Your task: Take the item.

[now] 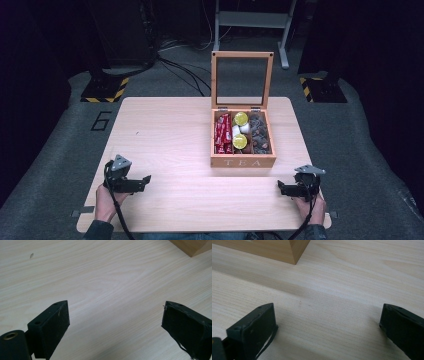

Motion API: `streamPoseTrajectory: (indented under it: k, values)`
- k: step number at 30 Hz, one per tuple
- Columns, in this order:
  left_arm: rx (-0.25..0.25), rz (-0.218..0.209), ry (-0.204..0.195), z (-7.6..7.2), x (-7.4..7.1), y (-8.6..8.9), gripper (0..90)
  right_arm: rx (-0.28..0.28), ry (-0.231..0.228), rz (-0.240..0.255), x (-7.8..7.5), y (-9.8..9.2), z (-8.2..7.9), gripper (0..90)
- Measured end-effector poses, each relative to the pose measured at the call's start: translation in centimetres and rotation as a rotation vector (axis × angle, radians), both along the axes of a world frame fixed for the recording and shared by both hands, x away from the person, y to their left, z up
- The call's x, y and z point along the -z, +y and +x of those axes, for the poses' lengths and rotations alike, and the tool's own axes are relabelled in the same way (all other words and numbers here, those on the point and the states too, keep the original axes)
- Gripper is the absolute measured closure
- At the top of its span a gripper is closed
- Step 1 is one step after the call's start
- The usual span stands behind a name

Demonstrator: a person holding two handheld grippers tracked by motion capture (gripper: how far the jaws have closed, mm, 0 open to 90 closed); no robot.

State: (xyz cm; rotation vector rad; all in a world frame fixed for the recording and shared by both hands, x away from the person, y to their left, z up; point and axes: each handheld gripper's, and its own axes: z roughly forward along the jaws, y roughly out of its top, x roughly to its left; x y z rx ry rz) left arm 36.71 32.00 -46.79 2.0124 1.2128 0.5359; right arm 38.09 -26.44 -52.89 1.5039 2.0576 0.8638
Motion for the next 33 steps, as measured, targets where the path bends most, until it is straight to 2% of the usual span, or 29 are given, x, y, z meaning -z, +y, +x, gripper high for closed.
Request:
streamPoseTrajectory:
  k: [10, 22, 33]
  values:
    - [0.079, 0.024, -0.028, 1.3, -2.0, -2.8, 7.8, -0.007, -0.004, -0.001, 0.0, -0.1, 0.0, 0.0]
    - [0.16, 0.064, -0.034, 2.6, -3.5, -5.7, 8.6, -0.015, -0.005, -0.006, 0.1, -0.2, 0.0, 0.0]
    - [0.217, 0.045, -0.057, 4.1, -4.9, -8.5, 9.1, -0.017, -0.008, -0.009, 0.1, -0.2, 0.0, 0.0]
